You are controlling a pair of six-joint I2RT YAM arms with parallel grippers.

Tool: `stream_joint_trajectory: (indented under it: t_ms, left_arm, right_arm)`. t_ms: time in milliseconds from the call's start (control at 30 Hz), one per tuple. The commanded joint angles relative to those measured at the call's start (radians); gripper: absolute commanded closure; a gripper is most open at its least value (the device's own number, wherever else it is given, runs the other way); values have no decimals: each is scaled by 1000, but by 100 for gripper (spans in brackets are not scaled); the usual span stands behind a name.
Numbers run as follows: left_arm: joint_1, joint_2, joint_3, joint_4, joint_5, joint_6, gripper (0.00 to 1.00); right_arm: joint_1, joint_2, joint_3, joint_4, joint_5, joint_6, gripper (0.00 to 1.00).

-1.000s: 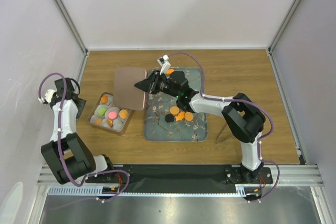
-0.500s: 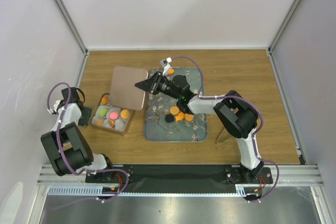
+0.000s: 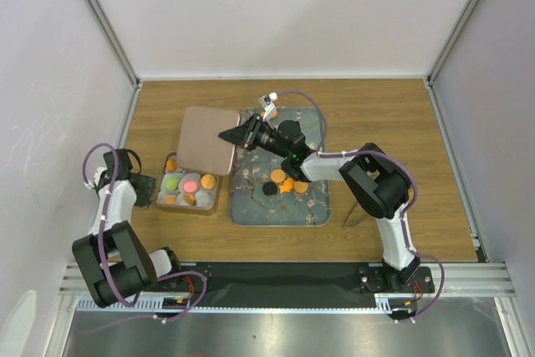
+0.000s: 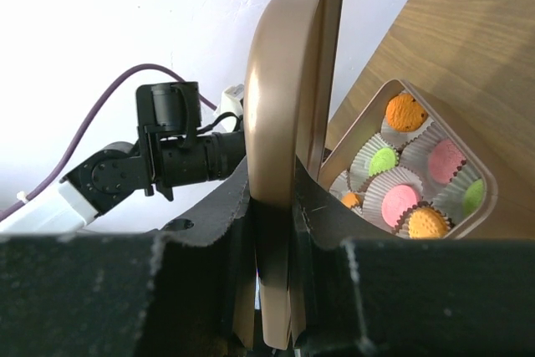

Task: Pack the cookies

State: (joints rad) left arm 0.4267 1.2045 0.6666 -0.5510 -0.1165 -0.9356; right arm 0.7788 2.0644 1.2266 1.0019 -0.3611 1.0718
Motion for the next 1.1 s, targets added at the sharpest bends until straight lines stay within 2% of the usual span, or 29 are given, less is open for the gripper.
stream_joint_trajectory:
  t_ms: [0, 167, 300, 400, 467, 667, 867, 1067]
  left_arm:
    - [-29, -48, -18, 19, 73, -11, 51]
    - [-29, -82, -13, 2, 109, 1, 51]
    - [-26, -118, 17, -52, 75, 7, 49]
    - [-2, -134, 79, -90, 29, 35, 44]
    - [27, -138, 123, -109, 6, 47, 34]
    - [44, -132, 220, -118, -25, 63, 19]
    - [46, -112, 209, -64, 20, 90, 14]
    - [46, -118, 174, -1, 76, 142, 11]
  right_arm:
    - [5, 14, 5, 87, -9, 28, 100]
    - [13, 26, 20, 78, -10, 45, 100]
    - [36, 39, 43, 63, -2, 48, 100]
    - [48, 56, 62, 61, -13, 65, 100]
    - [60, 62, 66, 55, -12, 68, 100]
    - [79, 108, 86, 81, -4, 157, 100]
    - [80, 194, 129, 172, -10, 325, 100]
    - [97, 229, 134, 167, -7, 347, 100]
